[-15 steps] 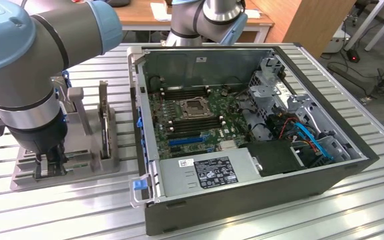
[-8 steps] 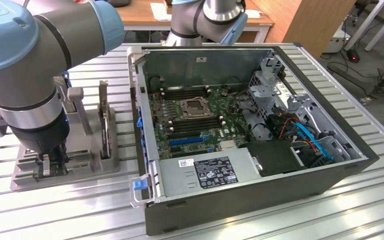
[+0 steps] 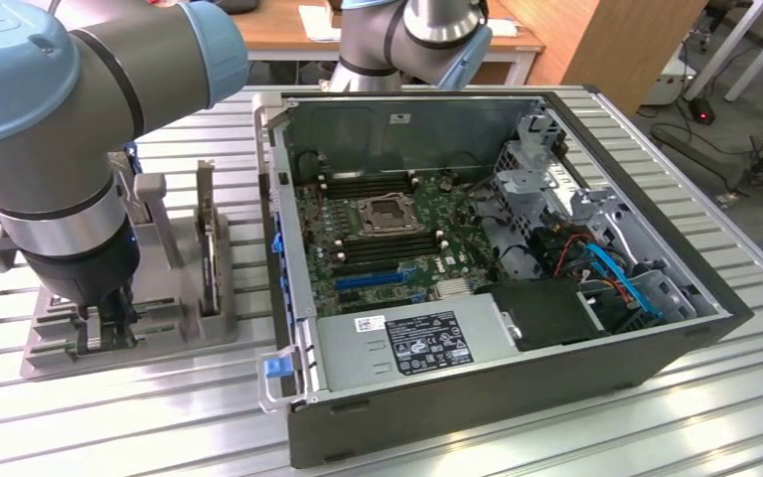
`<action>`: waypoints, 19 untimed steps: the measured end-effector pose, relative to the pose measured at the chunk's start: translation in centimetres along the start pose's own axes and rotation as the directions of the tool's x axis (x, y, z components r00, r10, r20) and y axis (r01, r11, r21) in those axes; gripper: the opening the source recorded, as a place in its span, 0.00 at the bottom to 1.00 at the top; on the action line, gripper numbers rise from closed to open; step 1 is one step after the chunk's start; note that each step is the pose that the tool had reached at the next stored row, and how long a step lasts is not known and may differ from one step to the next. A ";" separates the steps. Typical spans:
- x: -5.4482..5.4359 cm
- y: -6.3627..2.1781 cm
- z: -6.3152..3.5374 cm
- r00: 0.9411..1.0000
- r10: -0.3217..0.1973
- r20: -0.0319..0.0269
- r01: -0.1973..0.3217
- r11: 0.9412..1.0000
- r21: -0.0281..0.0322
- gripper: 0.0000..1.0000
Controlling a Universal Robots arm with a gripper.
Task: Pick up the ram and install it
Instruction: 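Pick up the ram and move it above insertion slot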
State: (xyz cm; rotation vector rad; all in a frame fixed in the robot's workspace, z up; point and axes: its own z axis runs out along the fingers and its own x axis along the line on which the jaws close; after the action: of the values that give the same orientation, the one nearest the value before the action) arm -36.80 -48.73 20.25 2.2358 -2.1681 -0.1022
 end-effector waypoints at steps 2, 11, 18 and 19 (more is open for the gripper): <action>0.0 0.00 0.00 1.000 0.000 0.000 0.000 1.000 0.000 0.35; 0.0 -0.01 0.07 1.000 0.000 0.000 0.000 1.000 0.000 0.26; 0.0 -0.16 0.14 1.000 0.000 0.000 0.000 1.000 0.000 0.26; 0.0 -0.25 0.13 1.000 0.000 0.000 0.000 1.000 0.000 0.26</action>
State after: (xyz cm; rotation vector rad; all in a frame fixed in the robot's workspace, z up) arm -36.55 -48.73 20.11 2.2361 -2.1681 -0.1021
